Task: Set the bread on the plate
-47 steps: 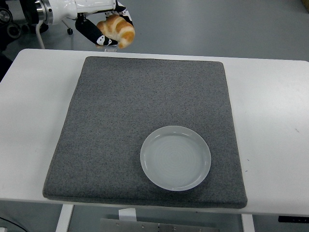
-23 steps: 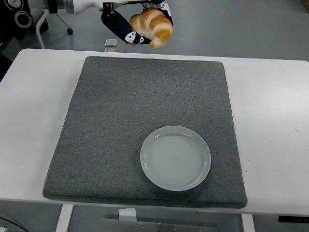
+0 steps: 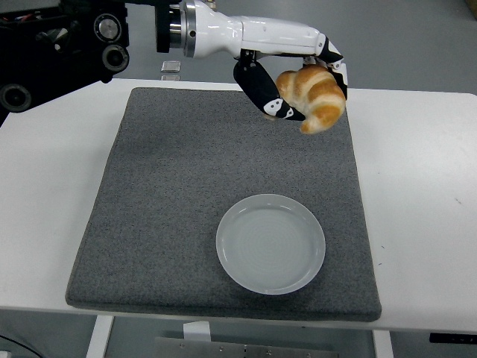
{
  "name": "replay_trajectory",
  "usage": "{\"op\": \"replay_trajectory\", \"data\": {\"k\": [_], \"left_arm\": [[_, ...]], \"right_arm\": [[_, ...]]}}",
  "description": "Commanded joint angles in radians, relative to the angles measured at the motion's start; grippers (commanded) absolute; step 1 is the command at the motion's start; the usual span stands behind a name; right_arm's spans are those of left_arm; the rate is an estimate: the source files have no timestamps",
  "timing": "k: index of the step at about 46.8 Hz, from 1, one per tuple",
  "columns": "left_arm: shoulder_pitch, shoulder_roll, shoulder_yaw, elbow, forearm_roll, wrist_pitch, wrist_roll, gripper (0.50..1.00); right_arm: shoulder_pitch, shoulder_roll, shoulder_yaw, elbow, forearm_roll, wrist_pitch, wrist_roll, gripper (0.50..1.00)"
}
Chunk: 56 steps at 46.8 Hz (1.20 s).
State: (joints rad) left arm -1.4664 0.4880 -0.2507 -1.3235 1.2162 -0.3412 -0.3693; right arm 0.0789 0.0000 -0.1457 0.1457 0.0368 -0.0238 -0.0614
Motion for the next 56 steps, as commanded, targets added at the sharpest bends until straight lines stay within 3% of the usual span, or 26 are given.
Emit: {"op": "replay_trajectory", "data": {"k": [1, 12, 56], "left_arm": [[0.011, -0.029, 0.002, 0.0, 0.006, -0.004, 0.0, 0.5], [0.018, -0.074, 0.068, 0.001, 0.055, -0.002, 0.0, 0.5], [0.291, -0.164, 0.088, 0.01, 0.47, 0.036, 0.0, 0.5]], "right_arm": [[0.001, 0.0, 0.0, 0.0, 0.0, 0.001, 0.0, 0.93], [0.001, 0.0, 0.0, 0.0, 0.0, 0.001, 0.0, 0.93], [-0.001, 0.0, 0.0, 0.0, 0.0, 0.001, 0.0, 0.93]]}}
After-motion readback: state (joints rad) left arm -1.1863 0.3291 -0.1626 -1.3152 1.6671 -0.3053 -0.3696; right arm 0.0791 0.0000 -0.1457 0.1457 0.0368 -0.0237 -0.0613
